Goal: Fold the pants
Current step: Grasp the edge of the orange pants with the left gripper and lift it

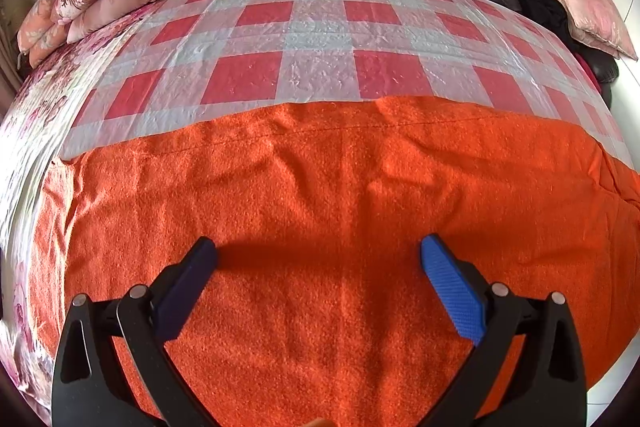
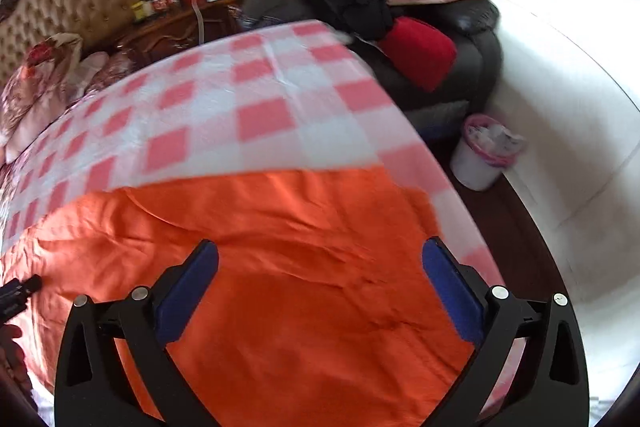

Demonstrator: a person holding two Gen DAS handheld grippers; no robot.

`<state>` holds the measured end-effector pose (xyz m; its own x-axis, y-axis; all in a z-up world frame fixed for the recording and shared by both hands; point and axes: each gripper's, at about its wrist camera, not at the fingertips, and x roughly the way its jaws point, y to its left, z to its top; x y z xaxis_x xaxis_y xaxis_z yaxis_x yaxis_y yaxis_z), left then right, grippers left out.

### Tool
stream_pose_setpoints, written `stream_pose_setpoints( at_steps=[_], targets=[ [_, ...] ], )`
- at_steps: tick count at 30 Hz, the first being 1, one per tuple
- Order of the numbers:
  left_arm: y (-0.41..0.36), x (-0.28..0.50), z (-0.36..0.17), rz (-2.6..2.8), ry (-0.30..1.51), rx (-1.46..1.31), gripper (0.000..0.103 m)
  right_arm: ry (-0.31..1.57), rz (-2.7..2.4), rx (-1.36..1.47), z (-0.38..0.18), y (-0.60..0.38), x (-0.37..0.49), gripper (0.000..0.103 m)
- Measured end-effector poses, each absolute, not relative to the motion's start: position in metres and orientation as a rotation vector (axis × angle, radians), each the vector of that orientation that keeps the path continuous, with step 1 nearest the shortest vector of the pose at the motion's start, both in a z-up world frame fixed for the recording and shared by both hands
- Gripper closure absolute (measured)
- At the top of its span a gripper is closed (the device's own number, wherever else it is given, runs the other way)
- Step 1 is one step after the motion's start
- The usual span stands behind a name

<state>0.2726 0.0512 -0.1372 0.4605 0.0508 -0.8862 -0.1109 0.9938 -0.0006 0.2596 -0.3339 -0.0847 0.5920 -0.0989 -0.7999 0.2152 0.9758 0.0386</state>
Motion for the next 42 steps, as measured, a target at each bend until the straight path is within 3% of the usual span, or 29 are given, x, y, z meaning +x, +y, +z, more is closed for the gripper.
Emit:
stream_pose_setpoints(
  at_steps=[12,20,25,28,32,40,42],
  targets=[
    [0.092,0.252,-0.129,0.161,1.005,-0.037,0.001,1.024,0.050,-0.075,-0.129,-0.185,0.294,0.005],
    [0.259,0.191,-0.115,0.505,0.907,-0.192,0.002,0.984,-0.007,-0.071,-0.138,-0.181,0.297,0.005],
    [0.398,0.109,-0.124,0.578,0.860,-0.670,0.006,0.974,-0.117,-0.104,-0.122,-0.176,0.281,0.005],
    [0.445,0.063,-0.162,0.408,0.826,-1.077,0.017,0.960,-0.012,-0.047,-0.100,-0.154,0.271,0.005],
    [0.442,0.034,-0.217,0.159,0.794,-1.435,0.031,1.011,0.138,0.020,-0.087,-0.102,0.257,0.005],
    [0.416,0.048,-0.277,-0.169,0.672,-1.802,0.040,1.060,0.270,-0.063,-0.088,-0.003,0.236,0.005],
    [0.416,0.056,-0.282,-0.210,0.641,-1.838,0.052,1.056,0.267,-0.096,-0.090,0.004,0.232,0.005]
  ],
)
